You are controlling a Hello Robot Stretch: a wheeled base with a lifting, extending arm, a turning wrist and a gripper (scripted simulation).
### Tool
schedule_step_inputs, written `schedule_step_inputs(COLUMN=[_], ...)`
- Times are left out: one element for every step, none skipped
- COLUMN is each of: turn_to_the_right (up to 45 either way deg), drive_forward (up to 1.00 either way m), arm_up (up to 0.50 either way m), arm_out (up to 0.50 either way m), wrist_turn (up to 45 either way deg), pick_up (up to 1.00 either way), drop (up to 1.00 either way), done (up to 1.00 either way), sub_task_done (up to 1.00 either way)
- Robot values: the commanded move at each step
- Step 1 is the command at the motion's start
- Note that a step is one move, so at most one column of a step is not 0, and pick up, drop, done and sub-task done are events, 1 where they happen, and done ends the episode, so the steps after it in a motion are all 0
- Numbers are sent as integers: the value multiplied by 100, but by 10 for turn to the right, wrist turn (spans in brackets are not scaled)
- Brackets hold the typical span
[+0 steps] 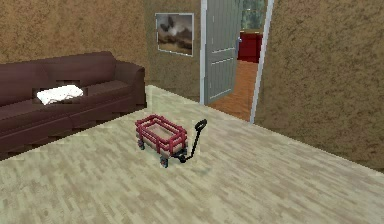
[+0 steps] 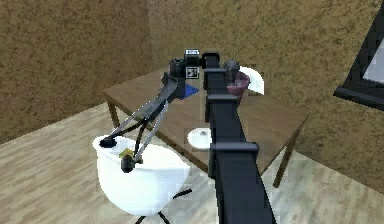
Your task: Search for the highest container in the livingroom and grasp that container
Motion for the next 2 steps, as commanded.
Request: schedule_step_inputs(turn_to_the_right=[0,0], drive_forward=[0,0], arm_up=[0,0], arm_out=[0,0], wrist_turn=[450,450], pick_up=[0,0], drop=[0,0], done=[0,0], sub_task_done=[0,0])
